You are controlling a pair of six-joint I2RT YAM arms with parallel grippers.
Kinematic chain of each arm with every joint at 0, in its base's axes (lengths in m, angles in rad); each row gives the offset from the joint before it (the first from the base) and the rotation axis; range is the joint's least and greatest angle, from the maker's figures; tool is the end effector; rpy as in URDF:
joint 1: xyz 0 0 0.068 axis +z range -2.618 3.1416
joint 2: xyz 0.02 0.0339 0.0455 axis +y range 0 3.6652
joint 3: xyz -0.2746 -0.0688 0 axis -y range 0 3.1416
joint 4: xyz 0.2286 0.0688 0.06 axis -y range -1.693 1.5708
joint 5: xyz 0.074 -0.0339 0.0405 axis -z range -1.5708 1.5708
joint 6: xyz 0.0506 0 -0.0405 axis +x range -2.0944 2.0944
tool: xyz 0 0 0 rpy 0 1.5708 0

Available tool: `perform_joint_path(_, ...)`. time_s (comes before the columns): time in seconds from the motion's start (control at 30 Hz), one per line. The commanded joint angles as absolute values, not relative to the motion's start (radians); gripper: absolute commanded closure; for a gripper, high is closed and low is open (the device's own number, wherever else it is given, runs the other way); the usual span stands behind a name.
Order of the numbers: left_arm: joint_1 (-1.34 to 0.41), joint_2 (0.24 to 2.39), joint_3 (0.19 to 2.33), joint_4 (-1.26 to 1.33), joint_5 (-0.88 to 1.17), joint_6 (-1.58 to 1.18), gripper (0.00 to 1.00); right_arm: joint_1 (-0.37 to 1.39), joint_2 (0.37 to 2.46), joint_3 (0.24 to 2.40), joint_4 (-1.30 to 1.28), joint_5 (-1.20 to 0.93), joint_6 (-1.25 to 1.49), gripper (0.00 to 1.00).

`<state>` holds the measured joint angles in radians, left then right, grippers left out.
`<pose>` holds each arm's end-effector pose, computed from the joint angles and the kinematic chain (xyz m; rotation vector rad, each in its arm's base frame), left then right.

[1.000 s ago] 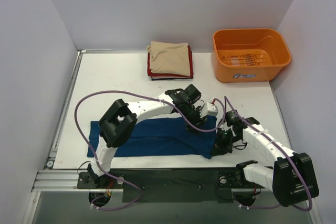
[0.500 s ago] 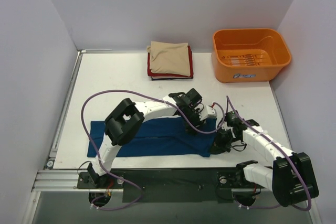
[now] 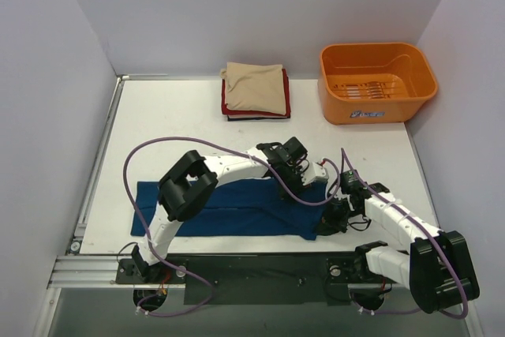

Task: Fold and stack the t-shirts
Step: Fold the other side of the tshirt into a rectangle

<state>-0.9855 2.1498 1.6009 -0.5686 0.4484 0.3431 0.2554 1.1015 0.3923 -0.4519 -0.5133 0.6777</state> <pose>0.2297 -0.3863 0.1677 1.8063 2.0727 -0.7939 0.1441 0.0633 0.1468 0.4469 2.8290 0.9376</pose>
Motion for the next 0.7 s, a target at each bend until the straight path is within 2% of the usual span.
perform_joint_path(0.0,-0.988,2.076,1.611,-0.600,0.449,0.314,1.00,0.250,1.083,0.407,-0.482,-0.518,0.681,1.00)
perform_joint_path(0.37,-0.920,1.985,1.611,-0.615,0.506,0.252,1.00,0.245,1.052,0.426,-0.509,-0.522,0.663,1.00)
perform_joint_path(0.67,-0.926,2.016,1.592,-0.620,0.541,0.271,1.00,0.245,1.057,0.497,-0.561,-0.520,0.624,1.00)
